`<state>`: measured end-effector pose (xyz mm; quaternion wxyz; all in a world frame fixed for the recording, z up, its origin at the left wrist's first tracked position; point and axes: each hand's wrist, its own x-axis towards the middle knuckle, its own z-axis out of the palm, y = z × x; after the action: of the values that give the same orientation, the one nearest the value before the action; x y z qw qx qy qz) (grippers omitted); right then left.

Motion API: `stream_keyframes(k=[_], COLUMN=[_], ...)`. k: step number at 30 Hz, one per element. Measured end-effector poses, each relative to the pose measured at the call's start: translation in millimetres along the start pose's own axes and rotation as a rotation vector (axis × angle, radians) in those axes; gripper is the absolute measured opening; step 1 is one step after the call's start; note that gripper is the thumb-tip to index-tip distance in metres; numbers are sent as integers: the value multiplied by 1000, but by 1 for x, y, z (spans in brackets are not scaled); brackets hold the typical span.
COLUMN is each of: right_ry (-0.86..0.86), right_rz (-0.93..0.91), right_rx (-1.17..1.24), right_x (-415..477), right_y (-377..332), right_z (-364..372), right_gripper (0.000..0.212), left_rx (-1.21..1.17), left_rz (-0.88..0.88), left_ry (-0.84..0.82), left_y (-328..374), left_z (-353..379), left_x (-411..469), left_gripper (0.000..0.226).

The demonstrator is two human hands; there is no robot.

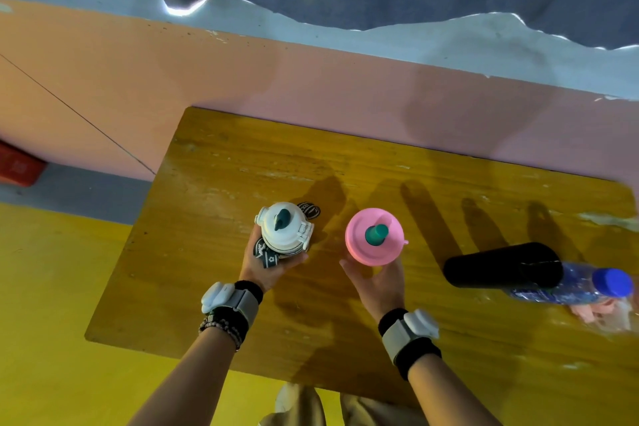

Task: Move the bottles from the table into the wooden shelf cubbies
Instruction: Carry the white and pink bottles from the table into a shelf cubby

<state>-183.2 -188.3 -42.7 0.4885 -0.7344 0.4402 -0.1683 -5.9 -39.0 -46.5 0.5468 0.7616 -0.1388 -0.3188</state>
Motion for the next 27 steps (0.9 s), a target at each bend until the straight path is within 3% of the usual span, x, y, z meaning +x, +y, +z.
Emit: stream_keyframes(k=[5,8,16,23,27], right_ry=[-13,-17,-19,41,100], right_rz=[-10,-17,-16,-52,-57], right_rx=[-23,-27,-58,-29,-62], right_x=[2,2,-4,-30,-49], right_y=[1,2,5,-11,-16], right_z=[-1,-2,-6,-21,-32], right_gripper=[69,70,73,60,65], left_rx=[10,1,-1,3,35], left_rz=[-31,-25,8,22,86], left_ry=[52,81,46,59,34], left_y=[-3,-4,2,16,29], left_z=[2,0,6,-2,-3], left_x=[-1,-3,-21,-38,-47], left_gripper=[112,117,99,96,94])
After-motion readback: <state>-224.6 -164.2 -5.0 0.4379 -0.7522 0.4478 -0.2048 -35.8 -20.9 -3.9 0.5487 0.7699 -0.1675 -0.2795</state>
